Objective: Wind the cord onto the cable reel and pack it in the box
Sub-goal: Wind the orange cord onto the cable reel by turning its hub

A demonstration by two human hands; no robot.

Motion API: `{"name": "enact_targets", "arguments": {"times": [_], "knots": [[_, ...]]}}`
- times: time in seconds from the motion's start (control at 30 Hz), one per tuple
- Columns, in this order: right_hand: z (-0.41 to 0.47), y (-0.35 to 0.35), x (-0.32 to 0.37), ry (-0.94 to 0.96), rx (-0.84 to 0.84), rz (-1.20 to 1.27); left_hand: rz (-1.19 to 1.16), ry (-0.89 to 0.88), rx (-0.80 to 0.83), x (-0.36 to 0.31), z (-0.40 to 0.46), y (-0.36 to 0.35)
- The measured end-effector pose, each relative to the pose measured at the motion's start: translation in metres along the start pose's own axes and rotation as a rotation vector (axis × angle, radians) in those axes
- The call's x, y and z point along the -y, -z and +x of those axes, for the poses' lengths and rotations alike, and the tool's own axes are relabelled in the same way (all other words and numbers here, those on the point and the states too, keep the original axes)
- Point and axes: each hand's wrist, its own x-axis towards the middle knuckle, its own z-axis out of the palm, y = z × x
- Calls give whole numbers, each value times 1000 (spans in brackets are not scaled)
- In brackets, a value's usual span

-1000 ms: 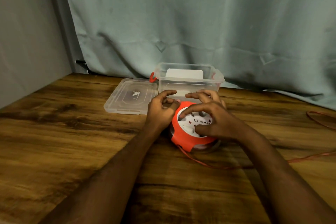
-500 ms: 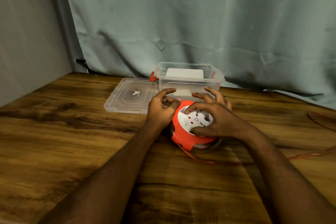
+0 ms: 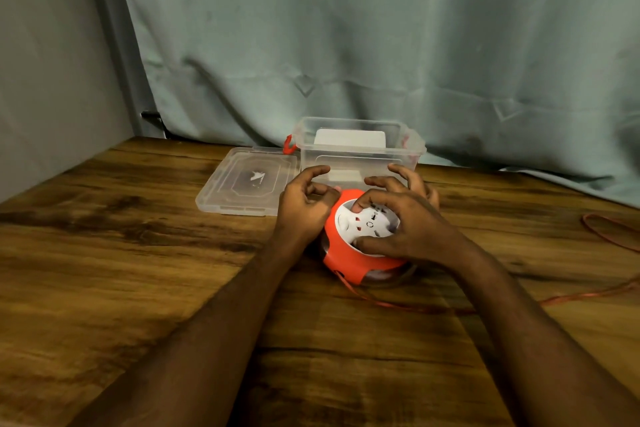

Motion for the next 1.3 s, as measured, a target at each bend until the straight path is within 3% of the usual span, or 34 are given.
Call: {"name": "enact_targets", "arguments": {"times": [0.23, 0.47, 0.6, 0.73, 0.9, 1.3], "knots": [[1, 0, 5, -39, -71, -47, -2, 3, 1, 0, 1, 0], [8, -3, 18, -239, -201, -176, -4, 9, 7, -1, 0, 0], [6, 1, 19, -169, -210, -209, 1, 17, 6, -2, 0, 0], [-1, 16, 15, 50, -12, 85, 17, 6, -8, -1, 0, 0], [-8, 22, 14, 40, 234, 150, 19, 6, 1, -3, -1, 0], [-3, 27, 9, 2, 269, 123, 17, 16, 14, -6, -3, 0]]}}
